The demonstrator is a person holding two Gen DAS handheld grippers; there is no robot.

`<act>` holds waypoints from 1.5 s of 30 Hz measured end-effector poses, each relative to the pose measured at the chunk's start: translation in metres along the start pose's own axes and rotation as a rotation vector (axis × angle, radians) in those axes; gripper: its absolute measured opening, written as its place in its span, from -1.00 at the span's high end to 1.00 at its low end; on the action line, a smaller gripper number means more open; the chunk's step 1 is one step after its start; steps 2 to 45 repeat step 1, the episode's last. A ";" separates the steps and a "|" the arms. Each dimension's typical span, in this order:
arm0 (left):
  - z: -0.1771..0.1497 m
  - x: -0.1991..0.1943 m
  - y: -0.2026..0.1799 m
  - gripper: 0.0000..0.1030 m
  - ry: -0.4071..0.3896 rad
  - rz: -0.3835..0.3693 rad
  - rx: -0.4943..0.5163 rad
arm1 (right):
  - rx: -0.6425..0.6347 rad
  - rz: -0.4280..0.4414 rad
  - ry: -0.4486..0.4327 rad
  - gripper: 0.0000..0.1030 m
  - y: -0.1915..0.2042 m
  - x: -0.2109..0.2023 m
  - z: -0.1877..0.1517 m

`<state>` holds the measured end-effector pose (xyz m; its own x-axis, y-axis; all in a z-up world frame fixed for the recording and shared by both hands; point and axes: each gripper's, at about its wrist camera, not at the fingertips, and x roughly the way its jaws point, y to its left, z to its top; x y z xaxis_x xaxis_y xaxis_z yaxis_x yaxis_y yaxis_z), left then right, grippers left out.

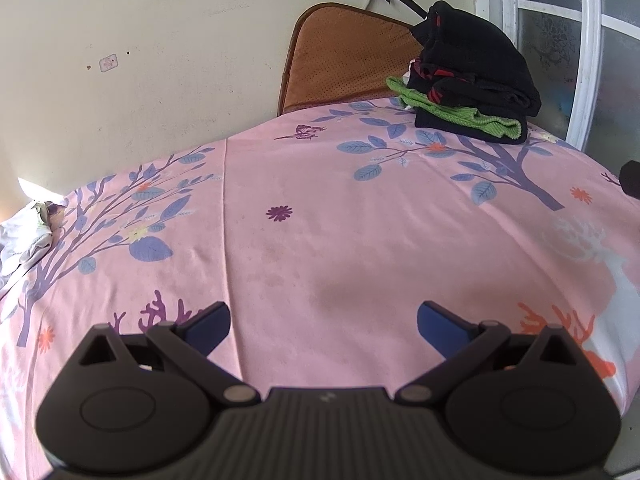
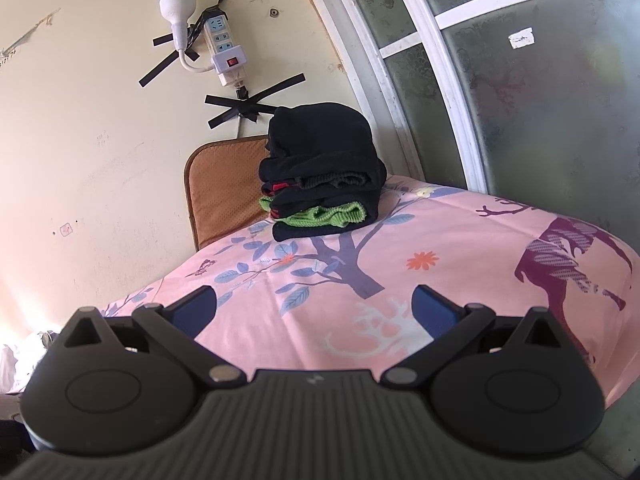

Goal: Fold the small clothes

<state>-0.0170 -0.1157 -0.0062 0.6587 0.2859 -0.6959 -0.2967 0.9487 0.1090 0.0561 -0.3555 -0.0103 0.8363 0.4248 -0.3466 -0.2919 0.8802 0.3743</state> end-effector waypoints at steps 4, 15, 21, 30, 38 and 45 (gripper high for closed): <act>0.001 0.000 0.003 -1.00 -0.003 0.002 -0.010 | -0.006 -0.001 0.000 -1.00 0.001 0.001 0.000; 0.001 0.000 0.003 -1.00 -0.003 0.002 -0.010 | -0.006 -0.001 0.000 -1.00 0.001 0.001 0.000; 0.001 0.000 0.003 -1.00 -0.003 0.002 -0.010 | -0.006 -0.001 0.000 -1.00 0.001 0.001 0.000; 0.001 0.000 0.003 -1.00 -0.003 0.002 -0.010 | -0.006 -0.001 0.000 -1.00 0.001 0.001 0.000; 0.001 0.000 0.003 -1.00 -0.003 0.002 -0.010 | -0.006 -0.001 0.000 -1.00 0.001 0.001 0.000; 0.001 0.000 0.003 -1.00 -0.003 0.002 -0.010 | -0.006 -0.001 0.000 -1.00 0.001 0.001 0.000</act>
